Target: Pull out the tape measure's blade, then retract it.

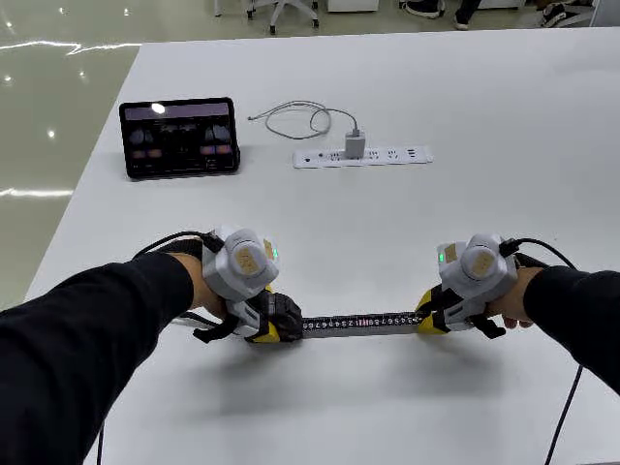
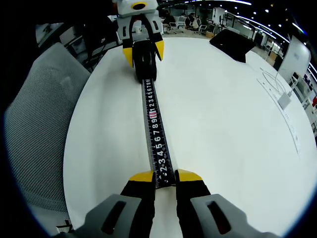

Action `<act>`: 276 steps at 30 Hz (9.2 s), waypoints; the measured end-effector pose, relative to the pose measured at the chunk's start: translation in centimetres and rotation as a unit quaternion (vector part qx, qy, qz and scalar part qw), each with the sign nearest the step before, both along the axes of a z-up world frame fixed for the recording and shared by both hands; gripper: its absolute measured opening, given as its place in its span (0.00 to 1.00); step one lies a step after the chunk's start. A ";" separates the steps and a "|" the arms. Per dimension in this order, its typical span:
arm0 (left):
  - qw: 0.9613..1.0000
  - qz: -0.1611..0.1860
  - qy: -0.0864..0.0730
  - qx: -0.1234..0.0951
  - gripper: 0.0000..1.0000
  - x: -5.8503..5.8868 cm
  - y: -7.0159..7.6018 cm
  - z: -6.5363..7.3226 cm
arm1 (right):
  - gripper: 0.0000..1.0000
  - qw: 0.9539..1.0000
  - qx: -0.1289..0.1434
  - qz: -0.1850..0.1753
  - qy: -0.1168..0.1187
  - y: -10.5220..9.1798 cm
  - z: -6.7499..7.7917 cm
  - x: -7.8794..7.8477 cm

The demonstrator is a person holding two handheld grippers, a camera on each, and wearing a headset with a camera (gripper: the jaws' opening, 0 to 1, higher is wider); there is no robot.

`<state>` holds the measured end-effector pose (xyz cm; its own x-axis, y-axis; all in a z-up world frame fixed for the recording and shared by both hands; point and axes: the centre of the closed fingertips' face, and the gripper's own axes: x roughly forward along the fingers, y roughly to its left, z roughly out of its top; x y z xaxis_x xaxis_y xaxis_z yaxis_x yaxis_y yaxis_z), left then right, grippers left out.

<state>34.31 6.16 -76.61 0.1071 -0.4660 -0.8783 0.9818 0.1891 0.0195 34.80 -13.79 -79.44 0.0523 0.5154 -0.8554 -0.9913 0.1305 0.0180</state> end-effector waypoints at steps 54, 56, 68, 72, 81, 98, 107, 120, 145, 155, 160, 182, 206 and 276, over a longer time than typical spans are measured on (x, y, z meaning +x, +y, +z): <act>1.000 0.002 0.001 -0.002 0.34 -0.1 0.0 0.0 | 0.11 1.000 -0.023 -0.017 0.000 -4.5 0.4 -0.2; 1.000 0.002 0.001 -0.003 0.34 0.0 0.0 0.0 | 0.11 1.000 -0.023 -0.019 0.000 -4.7 0.4 -0.1; 1.000 0.004 0.001 -0.004 0.34 0.0 -0.1 -0.1 | 0.11 0.999 -0.022 -0.024 0.001 -4.7 0.4 -0.1; 1.000 0.004 0.002 -0.004 0.34 -0.1 -0.1 -0.1 | 0.11 0.999 -0.025 -0.024 0.003 -4.7 0.5 -0.2; 1.000 0.012 0.003 -0.012 0.35 0.2 -0.4 -0.1 | 0.12 0.999 -0.033 -0.032 0.006 -4.7 0.5 -0.2; 1.000 0.018 -0.020 -0.010 0.36 0.7 0.1 0.4 | 0.13 0.998 -0.065 0.003 0.001 -5.0 0.0 0.3; 0.999 0.046 -0.007 -0.006 0.48 1.0 1.5 0.6 | 0.15 0.997 -0.081 -0.005 -0.005 -5.4 0.1 0.6; 0.996 0.084 0.036 -0.016 0.85 -0.2 3.0 0.4 | 0.46 0.995 -0.081 -0.062 -0.002 -6.8 0.9 0.8; 0.962 0.249 -0.009 -0.110 1.00 2.3 5.7 2.7 | 1.00 0.987 -0.021 -0.161 -0.003 -6.7 1.5 0.7; 0.942 0.298 -0.025 -0.155 1.00 1.6 6.3 3.4 | 1.00 0.976 0.016 -0.215 -0.027 -7.8 2.4 0.5; 0.929 0.326 -0.027 -0.175 1.00 0.8 6.6 3.5 | 1.00 0.967 0.045 -0.249 -0.038 -7.7 3.1 -0.1; 0.886 0.397 -0.072 -0.230 1.00 -4.1 9.8 5.3 | 1.00 0.931 0.143 -0.318 -0.105 -8.9 7.3 -4.3; 0.888 0.390 -0.091 -0.227 1.00 -6.4 10.9 6.3 | 1.00 0.926 0.148 -0.329 -0.110 -12.1 8.7 -9.1; 0.867 0.434 -0.119 -0.214 1.00 -1.9 4.8 6.5 | 1.00 0.962 0.092 -0.232 -0.108 -10.7 9.6 -6.2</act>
